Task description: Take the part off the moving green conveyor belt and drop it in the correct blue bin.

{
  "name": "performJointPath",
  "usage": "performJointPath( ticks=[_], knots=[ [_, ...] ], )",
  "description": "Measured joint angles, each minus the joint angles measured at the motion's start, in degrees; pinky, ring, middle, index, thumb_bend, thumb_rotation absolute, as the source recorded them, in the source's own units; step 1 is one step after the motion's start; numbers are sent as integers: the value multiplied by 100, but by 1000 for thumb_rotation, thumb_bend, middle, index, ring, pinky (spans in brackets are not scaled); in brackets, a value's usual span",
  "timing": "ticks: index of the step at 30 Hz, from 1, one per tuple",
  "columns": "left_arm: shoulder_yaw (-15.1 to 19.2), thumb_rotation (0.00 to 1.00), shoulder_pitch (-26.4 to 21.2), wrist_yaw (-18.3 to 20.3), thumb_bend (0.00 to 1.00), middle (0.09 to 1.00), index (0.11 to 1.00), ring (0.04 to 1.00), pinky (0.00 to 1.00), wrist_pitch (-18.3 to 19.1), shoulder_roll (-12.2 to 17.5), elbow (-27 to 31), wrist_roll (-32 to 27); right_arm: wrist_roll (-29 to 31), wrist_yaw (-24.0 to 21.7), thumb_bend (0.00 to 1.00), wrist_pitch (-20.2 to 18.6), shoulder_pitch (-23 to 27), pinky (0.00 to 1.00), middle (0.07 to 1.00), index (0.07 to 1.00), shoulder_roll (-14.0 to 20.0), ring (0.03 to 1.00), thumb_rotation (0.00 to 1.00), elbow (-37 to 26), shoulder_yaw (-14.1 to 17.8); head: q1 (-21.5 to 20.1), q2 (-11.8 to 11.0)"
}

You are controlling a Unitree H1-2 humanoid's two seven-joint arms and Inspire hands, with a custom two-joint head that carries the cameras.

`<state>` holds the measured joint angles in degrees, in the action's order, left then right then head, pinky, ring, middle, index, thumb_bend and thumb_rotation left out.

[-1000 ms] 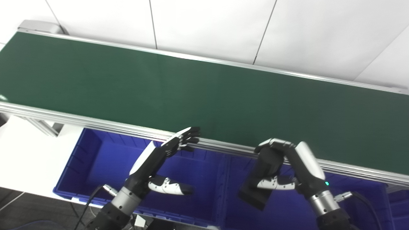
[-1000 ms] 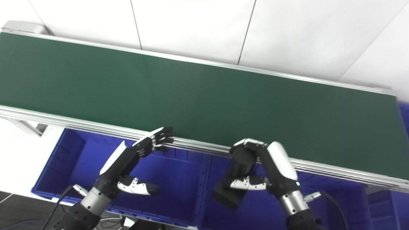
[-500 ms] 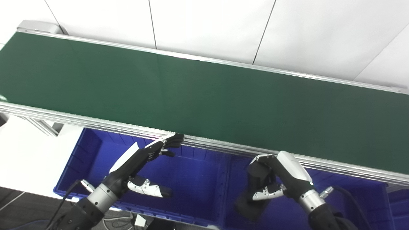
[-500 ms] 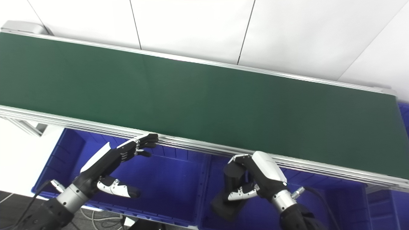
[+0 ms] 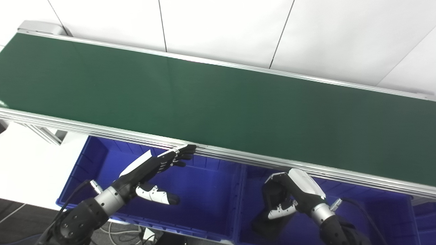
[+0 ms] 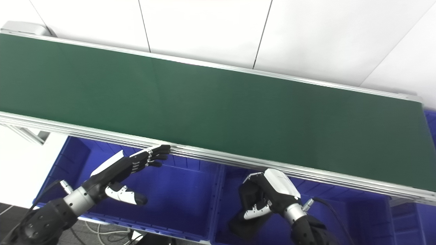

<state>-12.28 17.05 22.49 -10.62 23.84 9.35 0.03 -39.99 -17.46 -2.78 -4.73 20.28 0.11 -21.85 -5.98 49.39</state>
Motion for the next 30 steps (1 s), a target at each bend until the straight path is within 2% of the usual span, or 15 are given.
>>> performJointPath(
  ticks=[1, 3, 4, 6, 7, 10, 15, 19, 21, 23, 27, 30],
  knots=[
    [-7, 595, -27, 6, 1000, 933, 944, 895, 815, -1, 0, -16, 84, 0, -16, 510, -1, 0, 579, 732, 499, 19, 673, 114, -21, -13, 0, 0],
    [-8, 579, -34, 8, 1000, 937, 948, 899, 822, -8, 0, -1, 202, 17, -83, 514, 0, -18, 592, 761, 498, 82, 703, 131, -149, -13, 0, 0],
    [-10, 571, -29, 8, 1000, 936, 948, 901, 826, -4, -1, 19, 244, 53, -112, 624, 0, -49, 607, 774, 642, 129, 722, 133, -277, -2, -17, -9],
    [-12, 562, -10, 7, 1000, 939, 949, 905, 835, 18, -3, 121, 341, 161, -189, 696, 0, -129, 630, 793, 725, 246, 750, 158, -630, 48, -35, -26],
    [-13, 543, 6, 7, 1000, 941, 950, 908, 832, 25, -5, 211, 386, 226, -230, 722, -3, -163, 643, 815, 756, 301, 770, 204, -765, 84, -61, -35],
    [-24, 522, 27, 7, 1000, 946, 952, 920, 824, 93, -50, 432, 408, 425, -461, 750, -19, -273, 656, 837, 781, 469, 786, 254, -1302, 189, -70, -35],
    [-82, 548, 69, 7, 1000, 957, 960, 926, 792, 220, -144, 612, 373, 676, -704, 769, -149, -472, 632, 842, 792, 584, 773, 308, -1988, 385, -114, -53],
    [-180, 586, 92, 7, 1000, 965, 974, 926, 816, 223, -281, 649, 297, 812, -825, 769, -159, -652, 619, 814, 783, 611, 754, 316, -2364, 464, -106, -53],
    [-210, 589, 127, 6, 1000, 965, 979, 926, 822, 213, -328, 750, 251, 995, -819, 782, -135, -740, 611, 779, 774, 612, 729, 298, -2491, 577, -97, -62],
    [-237, 592, 167, 4, 1000, 974, 984, 923, 819, 186, -406, 785, 172, 1167, -719, 793, -102, -845, 623, 769, 777, 609, 726, 324, -2544, 718, -123, -62],
    [-304, 585, 289, 3, 1000, 998, 999, 955, 851, 179, -531, 792, 170, 1657, -427, 832, -74, -1139, 625, 786, 824, 377, 729, 404, -2585, 953, -185, -79],
    [-282, 593, 335, -13, 1000, 994, 991, 941, 842, 120, -585, 737, 180, 1924, -233, 874, 47, -1355, 639, 824, 877, 90, 757, 452, -2367, 941, -193, -88]
  ],
)
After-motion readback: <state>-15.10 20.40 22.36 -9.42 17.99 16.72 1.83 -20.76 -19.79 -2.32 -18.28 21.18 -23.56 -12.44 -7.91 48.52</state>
